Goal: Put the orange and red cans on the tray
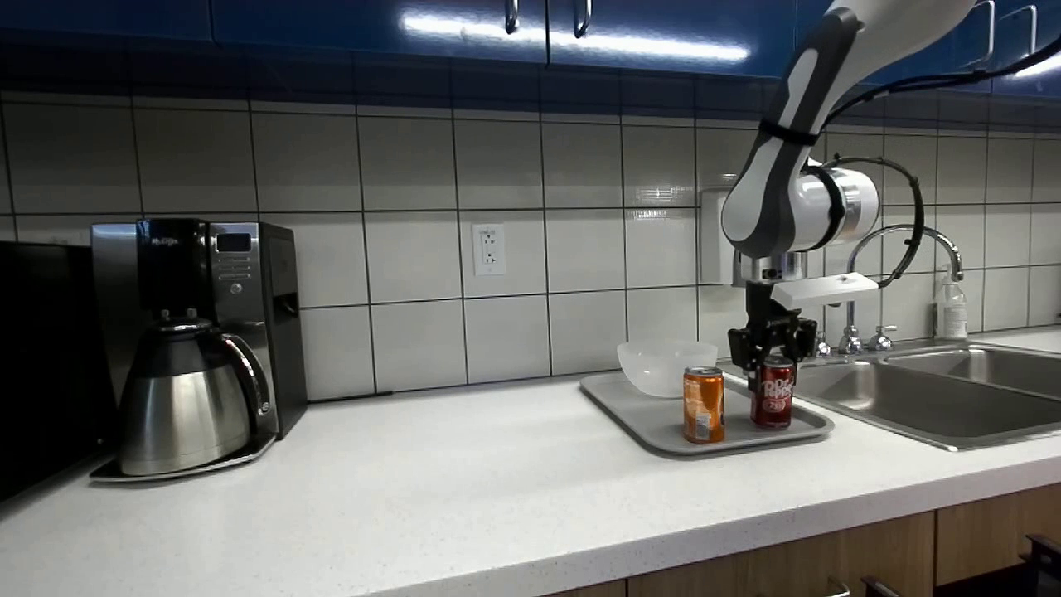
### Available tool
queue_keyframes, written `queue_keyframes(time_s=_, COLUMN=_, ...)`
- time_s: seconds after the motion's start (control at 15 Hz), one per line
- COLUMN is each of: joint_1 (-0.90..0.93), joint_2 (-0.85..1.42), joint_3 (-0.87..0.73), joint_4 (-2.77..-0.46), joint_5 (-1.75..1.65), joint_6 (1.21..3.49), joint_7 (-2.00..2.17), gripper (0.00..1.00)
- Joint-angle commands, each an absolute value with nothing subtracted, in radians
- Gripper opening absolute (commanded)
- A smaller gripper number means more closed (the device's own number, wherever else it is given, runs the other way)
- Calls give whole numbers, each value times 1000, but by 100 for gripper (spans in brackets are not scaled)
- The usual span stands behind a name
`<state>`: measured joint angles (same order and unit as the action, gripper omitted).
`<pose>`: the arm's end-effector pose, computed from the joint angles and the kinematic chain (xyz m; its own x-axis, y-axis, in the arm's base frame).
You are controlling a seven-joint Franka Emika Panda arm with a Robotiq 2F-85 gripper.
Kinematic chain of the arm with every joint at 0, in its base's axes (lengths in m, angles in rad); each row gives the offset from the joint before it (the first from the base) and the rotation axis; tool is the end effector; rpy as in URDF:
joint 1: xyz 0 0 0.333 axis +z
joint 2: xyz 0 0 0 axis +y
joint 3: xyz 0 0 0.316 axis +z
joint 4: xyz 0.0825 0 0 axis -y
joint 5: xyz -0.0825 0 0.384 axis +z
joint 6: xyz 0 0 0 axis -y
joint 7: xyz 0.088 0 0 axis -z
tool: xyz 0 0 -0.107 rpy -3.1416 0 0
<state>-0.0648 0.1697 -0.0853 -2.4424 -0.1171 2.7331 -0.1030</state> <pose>0.4949 -0.0710 0.2453 0.9920 0.0639 0.1084 0.0548 -0.9949 0.0850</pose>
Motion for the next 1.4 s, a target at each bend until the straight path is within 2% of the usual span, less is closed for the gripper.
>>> queue_keyframes(time_s=0.0, joint_1=-76, joint_2=178, joint_3=-72, joint_4=-2414, joint_5=-96, joint_6=2725, joint_7=-138, gripper=96)
queue_keyframes(time_s=0.13, joint_1=-76, joint_2=174, joint_3=-72, joint_4=-2413, joint_5=-97, joint_6=2726, joint_7=-137, gripper=100)
queue_keyframes(time_s=0.8, joint_1=-67, joint_2=105, joint_3=-64, joint_4=-2451, joint_5=-101, joint_6=2736, joint_7=-126, gripper=100)
queue_keyframes(time_s=1.33, joint_1=-41, joint_2=-55, joint_3=-52, joint_4=-2546, joint_5=-123, joint_6=2731, joint_7=-87, gripper=100)
